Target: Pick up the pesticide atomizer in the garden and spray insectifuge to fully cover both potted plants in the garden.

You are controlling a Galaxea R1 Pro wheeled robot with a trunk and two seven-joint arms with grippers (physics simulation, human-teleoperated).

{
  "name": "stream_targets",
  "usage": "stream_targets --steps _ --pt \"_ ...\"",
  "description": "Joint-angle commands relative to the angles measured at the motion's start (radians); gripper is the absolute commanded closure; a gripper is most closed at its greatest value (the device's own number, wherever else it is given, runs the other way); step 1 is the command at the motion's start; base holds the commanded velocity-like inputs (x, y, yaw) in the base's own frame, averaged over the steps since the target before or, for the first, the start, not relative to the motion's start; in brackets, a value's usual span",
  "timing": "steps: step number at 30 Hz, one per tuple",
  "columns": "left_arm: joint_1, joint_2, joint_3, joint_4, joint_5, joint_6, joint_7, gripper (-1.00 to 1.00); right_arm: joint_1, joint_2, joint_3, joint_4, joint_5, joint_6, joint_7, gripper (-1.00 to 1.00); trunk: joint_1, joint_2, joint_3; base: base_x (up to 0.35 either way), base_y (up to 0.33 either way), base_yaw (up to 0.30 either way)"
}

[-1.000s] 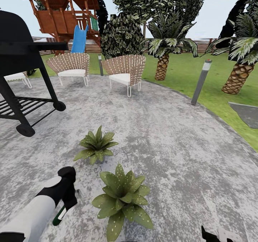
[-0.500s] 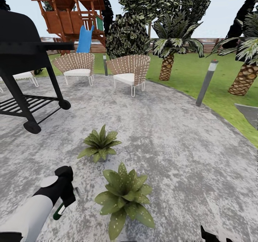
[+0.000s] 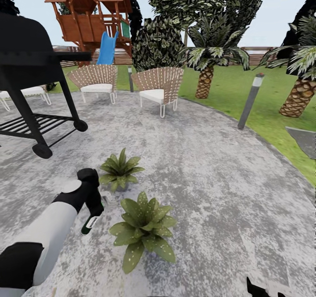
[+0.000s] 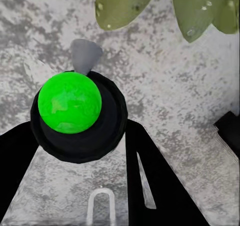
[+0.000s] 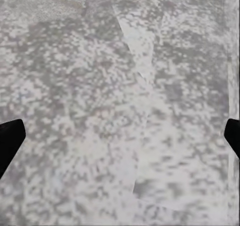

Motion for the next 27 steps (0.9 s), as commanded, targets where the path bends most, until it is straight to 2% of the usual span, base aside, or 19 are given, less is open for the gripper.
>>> stream_targets --steps 1,3,8,13,16,22,25,27 --pt "-0.003 -0.011 -0.013 -0.001 -0.027 0.011 -0.013 1.00 0.000 0.000 0.009 0.000 -0.009 -0.002 0.001 -1.00 0.000 0.000 -0.001 -0.004 -0.274 0.000" --pt "-0.004 -0.033 -0.025 0.000 -0.053 0.011 -0.017 1.00 0.000 -0.001 0.009 0.000 -0.009 -0.002 0.001 -1.00 0.000 0.000 -0.001 -0.040 -0.275 0.000" --pt "-0.004 -0.038 -0.028 0.000 -0.060 0.011 -0.018 1.00 0.000 0.000 0.009 0.000 -0.009 -0.002 0.001 -1.00 0.000 0.000 -0.001 -0.169 -0.251 0.003" --pt "-0.004 -0.038 -0.029 0.000 -0.063 0.012 -0.017 1.00 0.000 0.002 0.009 0.000 -0.009 -0.002 0.001 -1.00 0.000 0.000 -0.001 -0.043 -0.232 0.204" --pt "0.001 -0.027 -0.035 0.001 -0.065 0.012 -0.016 1.00 0.000 0.002 0.009 0.000 -0.010 -0.002 0.001 -1.00 0.000 0.000 -0.001 0.051 -0.044 0.224" --pt "0.016 -0.013 -0.037 0.012 -0.066 0.011 -0.012 1.00 0.000 0.002 0.009 0.000 -0.010 -0.002 0.002 -1.00 0.000 0.000 -0.001 0.003 -0.003 0.024" --pt "0.018 -0.013 -0.038 0.014 -0.098 0.011 -0.009 1.00 0.000 0.002 0.009 0.000 -0.010 -0.002 0.001 -1.00 0.000 0.000 -0.001 0.000 0.000 0.002" --pt "0.020 -0.012 -0.038 0.017 -0.105 0.010 -0.007 1.00 -0.001 0.002 0.009 -0.001 -0.011 -0.002 0.001 -1.00 0.000 0.000 -0.001 0.000 0.000 0.074"
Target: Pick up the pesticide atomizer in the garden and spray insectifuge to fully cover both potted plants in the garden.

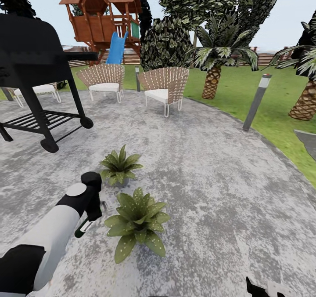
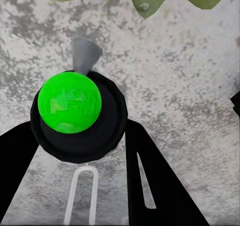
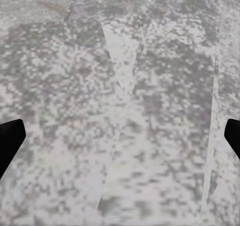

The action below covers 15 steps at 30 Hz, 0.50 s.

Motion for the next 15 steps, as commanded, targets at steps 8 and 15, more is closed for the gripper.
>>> stream_targets --steps 8,15 --pt "0.031 0.016 0.000 0.000 -0.003 0.012 -0.004 1.00 0.000 0.001 0.009 0.000 -0.008 -0.003 0.002 -1.00 0.000 0.000 -0.001 0.000 0.000 0.251" --pt "0.062 -0.018 0.002 0.000 -0.002 0.014 0.001 1.00 0.000 -0.001 0.009 0.001 -0.008 -0.003 0.002 -1.00 0.000 0.000 -0.001 0.000 -0.059 0.040"
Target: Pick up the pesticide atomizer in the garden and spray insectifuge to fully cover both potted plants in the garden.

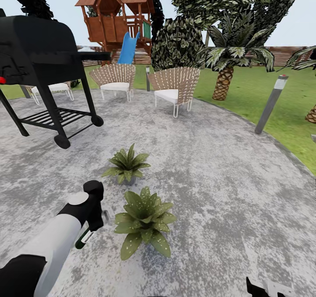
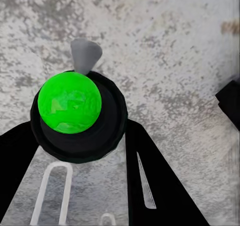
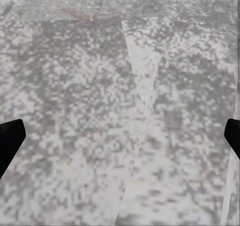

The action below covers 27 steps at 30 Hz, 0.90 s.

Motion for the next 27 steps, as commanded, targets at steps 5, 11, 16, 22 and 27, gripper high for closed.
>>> stream_targets --steps 5,11,16,22,27 --pt "0.013 0.004 0.000 -0.013 -0.005 0.017 0.009 1.00 -0.001 -0.001 0.008 0.001 -0.009 -0.002 0.001 -1.00 0.000 0.000 -0.001 0.000 -0.015 0.000" --pt "0.019 -0.008 0.098 -0.001 0.019 0.020 0.107 1.00 0.000 -0.001 0.008 0.001 -0.009 -0.003 0.001 -1.00 0.000 0.000 -0.001 0.000 0.000 0.000" --pt "0.056 -0.040 0.108 -0.002 0.018 0.020 0.112 1.00 -0.001 -0.001 0.008 0.001 -0.009 -0.003 0.001 -1.00 0.000 0.000 -0.001 0.000 0.000 0.000" --pt "0.102 0.003 0.110 -0.002 0.018 0.017 0.115 1.00 0.000 -0.001 0.008 0.001 -0.009 -0.003 0.001 -1.00 0.000 0.000 -0.001 0.000 0.000 0.000" --pt "0.114 0.011 0.113 -0.006 0.019 0.017 0.116 1.00 -0.001 -0.001 0.008 0.001 -0.010 -0.003 0.001 -1.00 0.000 0.000 -0.001 0.000 0.000 0.000"
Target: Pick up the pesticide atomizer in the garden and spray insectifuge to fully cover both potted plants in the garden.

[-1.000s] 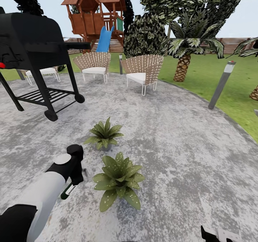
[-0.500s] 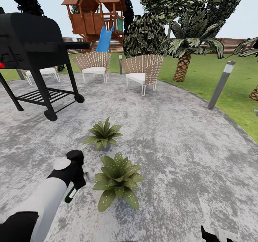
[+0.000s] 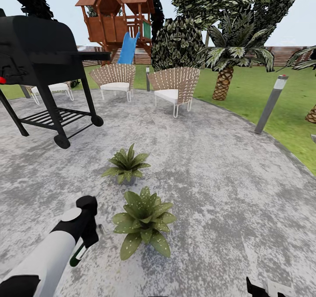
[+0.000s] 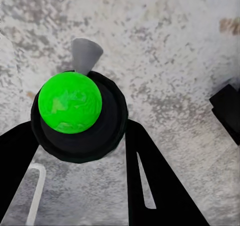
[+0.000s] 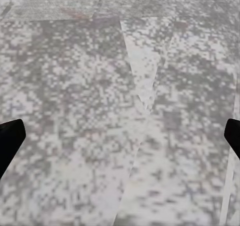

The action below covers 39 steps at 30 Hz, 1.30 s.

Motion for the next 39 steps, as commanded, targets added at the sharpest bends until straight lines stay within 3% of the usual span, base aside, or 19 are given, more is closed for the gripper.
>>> stream_targets --steps 1,6,15,39 --pt "0.000 -0.003 0.002 -0.003 -0.005 0.011 -0.007 1.00 -0.001 0.000 0.008 0.001 -0.010 -0.003 0.001 -1.00 0.000 0.000 -0.001 0.000 0.000 0.000" --pt "0.000 -0.011 0.021 -0.009 0.009 0.011 -0.007 1.00 -0.001 0.001 0.008 0.001 -0.010 -0.003 0.001 -1.00 0.000 0.000 -0.001 0.000 -0.001 0.074" --pt "0.000 -0.014 0.021 -0.010 0.014 0.011 -0.007 1.00 0.000 0.001 0.008 0.001 -0.011 -0.003 0.001 -1.00 0.000 0.000 -0.001 -0.042 -0.219 0.071" --pt "0.000 -0.014 0.022 -0.012 0.015 0.010 -0.007 1.00 -0.001 0.000 0.008 0.001 -0.011 -0.003 0.001 -1.00 0.000 0.000 -0.001 -0.215 -0.212 0.000"
